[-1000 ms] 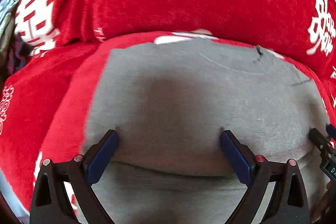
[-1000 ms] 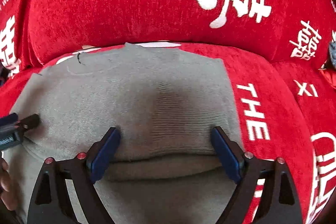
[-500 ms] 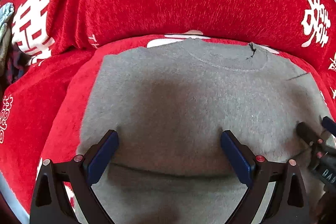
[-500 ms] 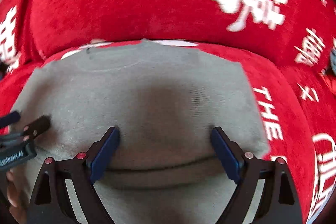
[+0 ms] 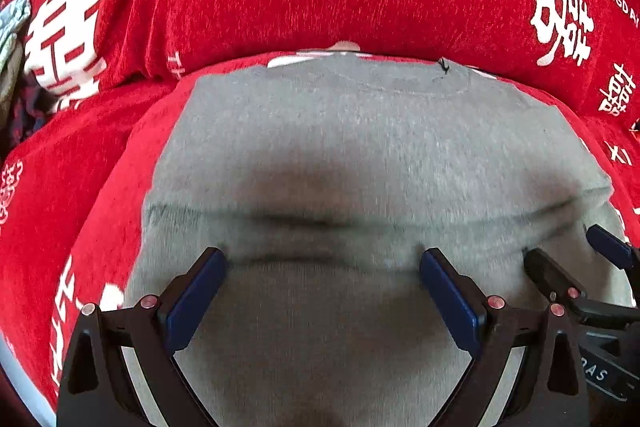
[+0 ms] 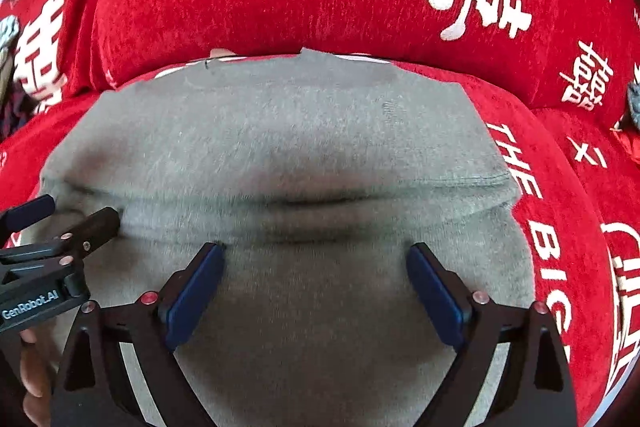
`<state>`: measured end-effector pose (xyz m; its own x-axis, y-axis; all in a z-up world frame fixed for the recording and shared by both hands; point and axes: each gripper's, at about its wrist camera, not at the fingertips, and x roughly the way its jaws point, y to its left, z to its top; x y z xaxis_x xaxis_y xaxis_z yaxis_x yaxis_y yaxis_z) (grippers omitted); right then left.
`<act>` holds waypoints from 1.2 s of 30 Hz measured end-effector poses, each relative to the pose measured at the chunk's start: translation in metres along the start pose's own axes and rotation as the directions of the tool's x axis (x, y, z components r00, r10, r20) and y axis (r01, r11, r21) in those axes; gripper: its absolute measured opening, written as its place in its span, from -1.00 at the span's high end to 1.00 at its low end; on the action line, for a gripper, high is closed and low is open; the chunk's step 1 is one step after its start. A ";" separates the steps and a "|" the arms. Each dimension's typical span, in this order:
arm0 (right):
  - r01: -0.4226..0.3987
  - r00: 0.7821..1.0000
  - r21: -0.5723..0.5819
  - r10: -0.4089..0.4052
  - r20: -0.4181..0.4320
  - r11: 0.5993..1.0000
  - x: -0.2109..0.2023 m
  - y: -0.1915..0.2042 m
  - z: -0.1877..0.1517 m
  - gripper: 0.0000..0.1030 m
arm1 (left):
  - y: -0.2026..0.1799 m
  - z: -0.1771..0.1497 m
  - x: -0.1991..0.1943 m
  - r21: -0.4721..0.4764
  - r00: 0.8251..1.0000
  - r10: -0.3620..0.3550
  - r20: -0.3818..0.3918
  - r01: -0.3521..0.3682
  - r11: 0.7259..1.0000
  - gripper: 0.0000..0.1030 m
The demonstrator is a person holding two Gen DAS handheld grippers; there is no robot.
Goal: Fold small clothes
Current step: 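Position both open grippers over the folded sweater body, then lower both grippers to the sweater hem and close on it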
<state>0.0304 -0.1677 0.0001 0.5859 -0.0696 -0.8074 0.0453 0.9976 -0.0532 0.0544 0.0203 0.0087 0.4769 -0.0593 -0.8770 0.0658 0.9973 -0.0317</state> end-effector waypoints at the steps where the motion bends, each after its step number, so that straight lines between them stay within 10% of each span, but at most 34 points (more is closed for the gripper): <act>1: 0.005 1.000 0.000 -0.005 0.009 1.000 -0.002 0.001 -0.003 -0.83 | 0.001 -0.005 0.000 -0.003 1.000 0.000 -0.006 0.000 1.000 -0.91; 26: -0.035 0.989 -0.113 0.050 0.137 0.993 -0.086 0.010 -0.137 -0.89 | 0.010 -0.160 -0.087 0.010 0.992 -0.016 0.123 0.015 1.000 -0.99; 36: -0.026 0.985 -0.278 0.073 0.159 0.960 -0.115 0.004 -0.208 -0.89 | 0.013 -0.204 -0.099 0.038 0.998 -0.046 0.045 0.045 0.998 -0.98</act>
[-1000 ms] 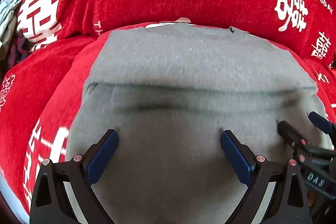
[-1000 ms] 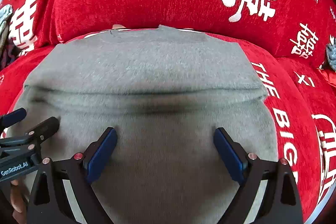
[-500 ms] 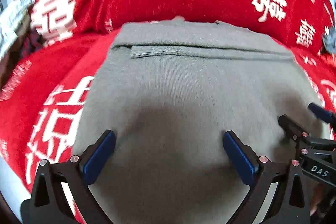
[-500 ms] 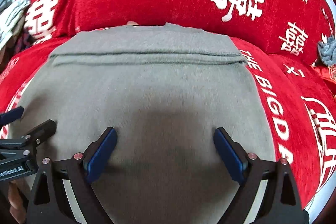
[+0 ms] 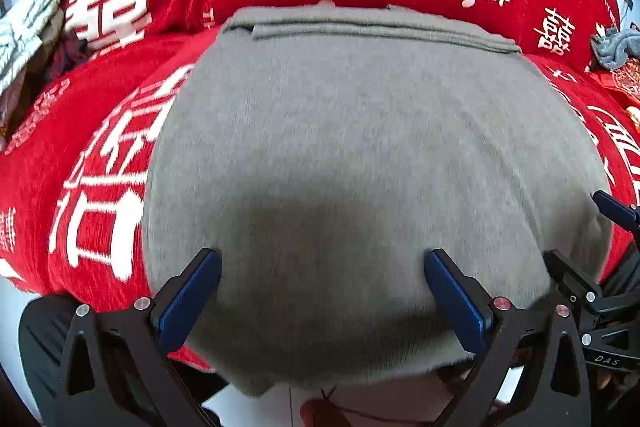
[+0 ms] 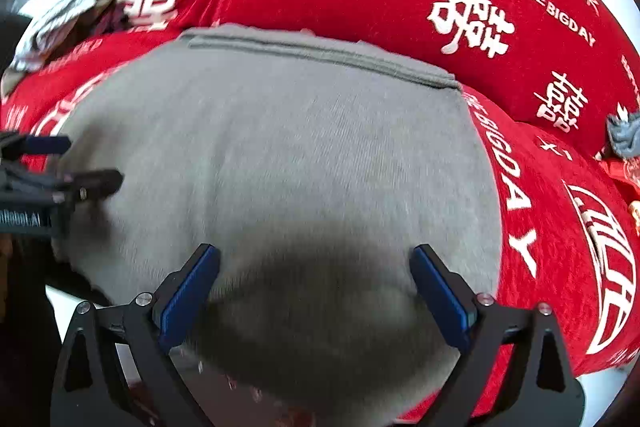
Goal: Fold small clothes
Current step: 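Lower both grippers to the sweater hem and close on it, then lift the hem with both grippers and fold it toward the collar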
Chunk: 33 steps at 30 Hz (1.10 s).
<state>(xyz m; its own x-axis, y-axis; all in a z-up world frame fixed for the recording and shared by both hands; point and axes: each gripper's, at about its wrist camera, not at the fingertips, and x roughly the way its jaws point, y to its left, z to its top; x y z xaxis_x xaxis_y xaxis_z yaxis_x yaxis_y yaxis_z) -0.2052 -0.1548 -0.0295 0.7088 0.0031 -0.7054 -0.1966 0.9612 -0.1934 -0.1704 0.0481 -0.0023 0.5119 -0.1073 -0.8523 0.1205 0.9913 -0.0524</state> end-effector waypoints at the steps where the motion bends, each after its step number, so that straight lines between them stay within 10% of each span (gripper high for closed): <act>1: -0.004 1.000 -0.011 0.003 -0.016 1.000 -0.002 0.000 -0.002 -0.89 | 0.004 -0.002 -0.001 -0.012 1.000 0.001 -0.006 -0.001 1.000 -0.98; 6: 0.073 0.997 0.097 -0.071 -0.020 0.993 -0.021 -0.032 -0.015 -0.89 | 0.060 -0.021 0.001 -0.259 0.998 0.020 -0.060 -0.035 0.965 -0.98; 10: 0.088 0.991 0.242 -0.061 -0.118 0.966 -0.014 -0.063 -0.031 -0.89 | 0.087 -0.033 0.016 -0.425 0.985 -0.140 -0.102 0.084 0.901 -0.98; 16: 0.046 0.990 0.231 -0.013 -0.143 0.972 -0.009 -0.059 -0.038 -0.69 | 0.057 -0.034 0.011 -0.298 0.987 -0.127 -0.103 0.091 0.950 -0.74; 21: -0.020 0.996 0.155 0.033 -0.080 0.988 -0.023 -0.044 -0.033 0.59 | 0.040 -0.033 -0.008 -0.206 0.985 -0.162 -0.061 0.147 0.968 0.68; 28: -0.250 0.968 0.310 0.249 0.046 0.917 -0.041 -0.084 -0.018 0.73 | 0.057 -0.003 -0.033 -0.196 0.979 -0.199 0.040 0.203 0.959 0.73; 33: -0.280 0.958 0.317 0.242 0.153 0.906 -0.049 -0.102 0.019 0.74 | 0.060 0.040 -0.030 -0.183 0.975 -0.194 0.108 0.212 0.960 0.73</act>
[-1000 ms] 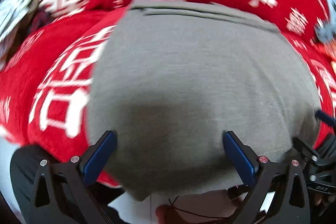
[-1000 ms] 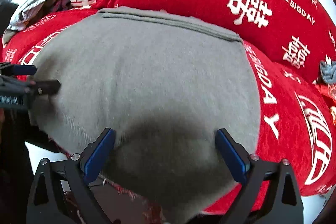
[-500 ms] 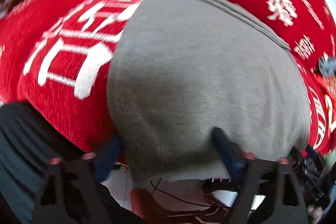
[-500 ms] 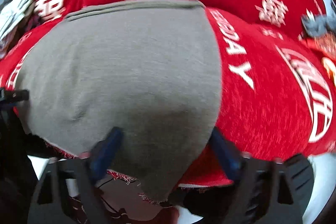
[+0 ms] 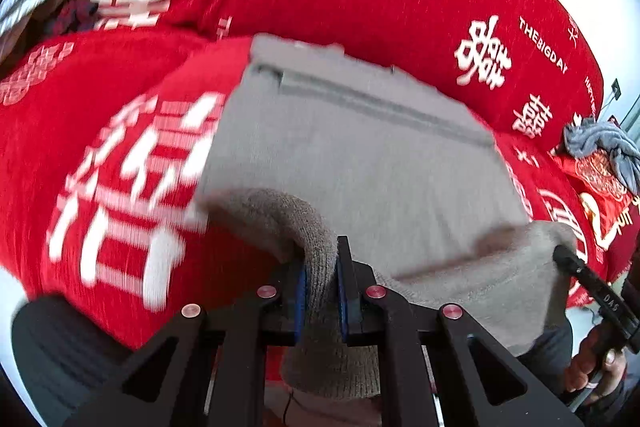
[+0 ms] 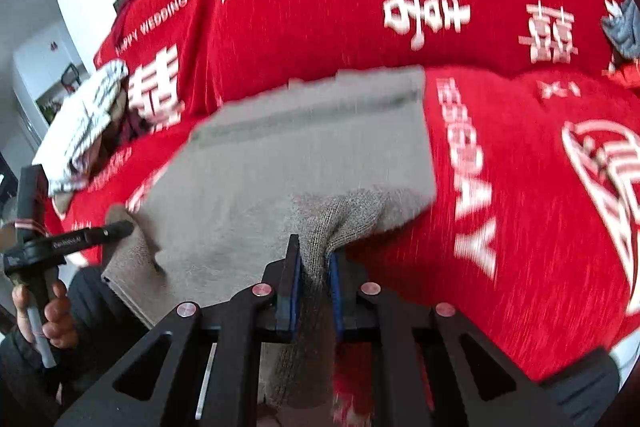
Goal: Fold small clothes
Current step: 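Lift the hem with both grippers and fold it toward the collar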
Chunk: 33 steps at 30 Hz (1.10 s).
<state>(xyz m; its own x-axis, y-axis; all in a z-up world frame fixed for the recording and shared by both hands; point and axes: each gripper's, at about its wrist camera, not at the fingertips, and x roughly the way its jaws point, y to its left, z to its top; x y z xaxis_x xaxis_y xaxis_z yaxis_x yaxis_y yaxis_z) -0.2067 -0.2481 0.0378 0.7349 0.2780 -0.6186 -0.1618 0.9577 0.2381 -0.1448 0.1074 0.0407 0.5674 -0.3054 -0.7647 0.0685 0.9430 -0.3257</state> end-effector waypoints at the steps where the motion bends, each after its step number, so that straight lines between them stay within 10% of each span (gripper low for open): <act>1: 0.003 1.000 0.004 -0.003 0.014 1.000 0.005 -0.001 0.011 0.74 | -0.003 0.014 0.007 0.005 1.000 0.008 0.015 -0.008 1.000 0.73; 13: 0.086 0.993 0.064 -0.080 -0.091 0.994 0.102 -0.027 0.056 0.67 | 0.031 0.051 0.070 -0.127 0.998 -0.056 -0.023 0.052 0.990 0.71; 15: 0.053 0.996 0.099 -0.045 -0.082 0.994 0.095 -0.031 0.054 0.49 | 0.036 0.048 0.064 -0.148 0.995 -0.092 -0.028 0.087 0.985 0.46; 17: 0.020 0.997 0.133 -0.010 -0.079 0.991 0.085 -0.035 0.051 0.13 | 0.042 0.042 0.056 -0.184 0.993 -0.113 -0.024 0.107 0.977 -0.70; 18: 0.012 0.998 0.145 -0.002 -0.068 0.989 0.077 -0.037 0.048 -0.13 | 0.045 0.037 0.048 -0.204 0.992 -0.126 0.001 0.124 0.971 -0.78; 28: -0.066 0.994 0.185 0.081 -0.075 0.981 0.058 -0.031 0.026 -0.19 | 0.020 0.026 0.049 -0.158 0.986 -0.166 -0.032 0.159 0.975 -0.76; 33: -0.069 0.988 0.206 0.095 -0.118 0.976 0.079 -0.029 0.022 0.05 | 0.010 0.026 0.064 -0.126 0.980 -0.178 -0.090 0.166 0.978 0.11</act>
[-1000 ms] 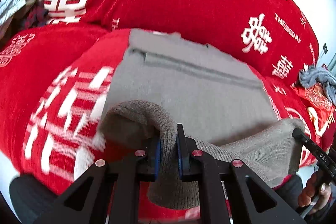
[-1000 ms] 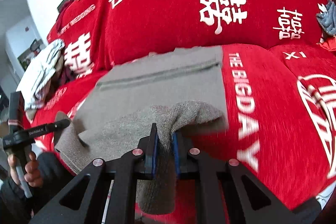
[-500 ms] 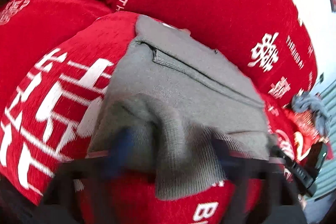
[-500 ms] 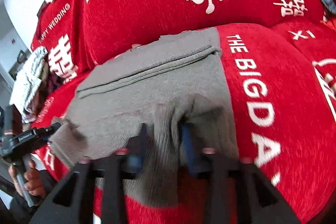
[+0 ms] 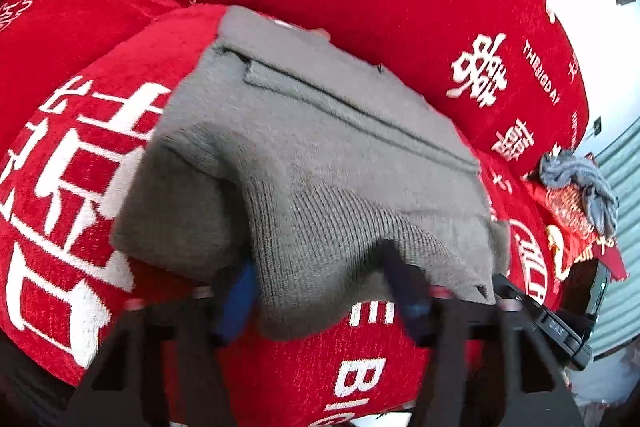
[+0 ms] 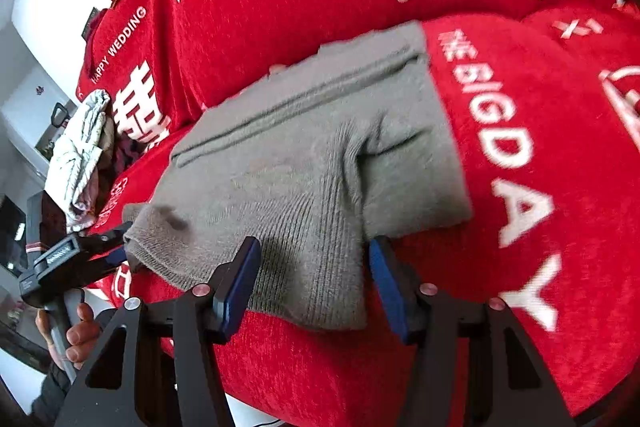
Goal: Fold small clothes
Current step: 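Lift the hem with both grippers and fold it toward the collar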
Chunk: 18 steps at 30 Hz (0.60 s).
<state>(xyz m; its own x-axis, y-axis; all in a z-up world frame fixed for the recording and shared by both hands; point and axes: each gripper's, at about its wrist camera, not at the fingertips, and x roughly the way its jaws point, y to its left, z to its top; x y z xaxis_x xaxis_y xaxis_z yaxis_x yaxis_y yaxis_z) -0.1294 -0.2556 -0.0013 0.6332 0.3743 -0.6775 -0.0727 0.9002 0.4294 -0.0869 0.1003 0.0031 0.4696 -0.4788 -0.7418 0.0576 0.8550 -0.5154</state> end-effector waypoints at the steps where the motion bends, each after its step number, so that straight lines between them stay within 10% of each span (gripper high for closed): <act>1: 0.013 1.000 -0.010 -0.013 0.000 1.000 0.003 0.002 0.000 0.34 | -0.001 0.000 0.001 0.004 1.000 -0.006 -0.010 0.006 1.000 0.46; 3: -0.018 1.000 -0.039 0.017 -0.026 0.999 0.005 0.006 0.000 0.70 | 0.000 -0.001 -0.002 0.004 1.000 -0.016 -0.016 0.016 1.000 0.61; 18: -0.103 0.989 -0.109 0.114 0.096 0.989 -0.032 0.034 0.027 0.76 | -0.004 0.025 -0.038 0.011 0.991 -0.045 0.123 0.044 0.999 0.75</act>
<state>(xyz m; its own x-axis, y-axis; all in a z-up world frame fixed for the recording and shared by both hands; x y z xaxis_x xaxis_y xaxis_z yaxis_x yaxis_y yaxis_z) -0.1315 -0.2430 0.0506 0.6915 0.4511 -0.5642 -0.2213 0.8758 0.4289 -0.0830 0.1196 0.0443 0.5710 -0.4885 -0.6597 0.0881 0.8355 -0.5424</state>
